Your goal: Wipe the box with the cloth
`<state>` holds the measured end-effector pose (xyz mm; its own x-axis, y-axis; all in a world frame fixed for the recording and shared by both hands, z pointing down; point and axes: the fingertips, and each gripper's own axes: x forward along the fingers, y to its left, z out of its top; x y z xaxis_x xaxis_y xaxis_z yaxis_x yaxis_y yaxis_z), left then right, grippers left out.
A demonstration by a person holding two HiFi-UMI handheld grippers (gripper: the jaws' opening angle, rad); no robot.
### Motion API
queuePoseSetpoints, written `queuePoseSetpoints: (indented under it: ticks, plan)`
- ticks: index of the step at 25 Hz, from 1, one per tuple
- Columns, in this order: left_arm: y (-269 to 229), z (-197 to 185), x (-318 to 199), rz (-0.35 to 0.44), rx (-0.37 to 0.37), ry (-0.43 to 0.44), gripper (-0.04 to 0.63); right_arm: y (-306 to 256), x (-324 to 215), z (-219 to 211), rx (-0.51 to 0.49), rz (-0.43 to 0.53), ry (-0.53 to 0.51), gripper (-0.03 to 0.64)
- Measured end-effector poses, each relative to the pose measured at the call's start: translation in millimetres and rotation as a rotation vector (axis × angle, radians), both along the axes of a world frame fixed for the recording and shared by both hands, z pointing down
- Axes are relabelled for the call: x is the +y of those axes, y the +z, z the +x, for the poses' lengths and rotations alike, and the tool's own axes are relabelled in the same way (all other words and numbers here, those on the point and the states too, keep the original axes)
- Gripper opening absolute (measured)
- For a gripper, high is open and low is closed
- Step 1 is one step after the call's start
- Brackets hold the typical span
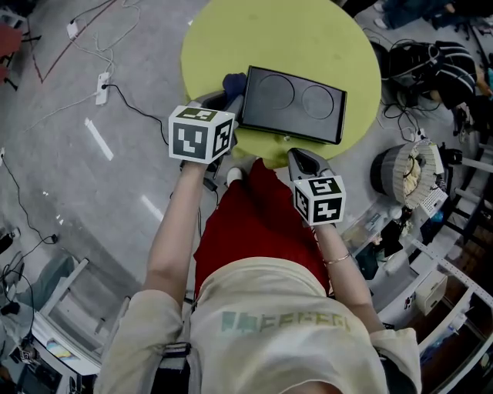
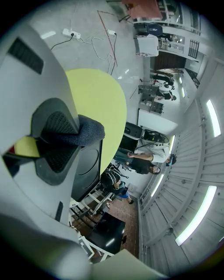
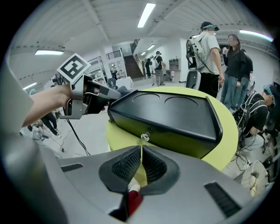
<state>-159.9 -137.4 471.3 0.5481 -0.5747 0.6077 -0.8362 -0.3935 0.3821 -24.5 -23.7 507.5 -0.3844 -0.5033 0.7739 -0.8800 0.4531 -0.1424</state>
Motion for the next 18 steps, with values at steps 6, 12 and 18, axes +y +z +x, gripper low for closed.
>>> queuePoseSetpoints:
  ticks: [6,12,18]
  plan:
    - [-0.8,-6.7,40.2,-0.014,0.031,-0.001,0.064,-1.7,23.9,-7.3,0.005,0.009,-0.014,0.038]
    - [-3.4,-9.9,71.1,-0.012,0.029,0.011,0.064,-4.6,40.4,-13.1,0.001,0.022,-0.016,0.038]
    - [-7.3,-5.5,102.5,-0.025,-0.021,0.075,0.064,-5.7,51.4,-11.1,-0.011,0.029,0.004,0.038]
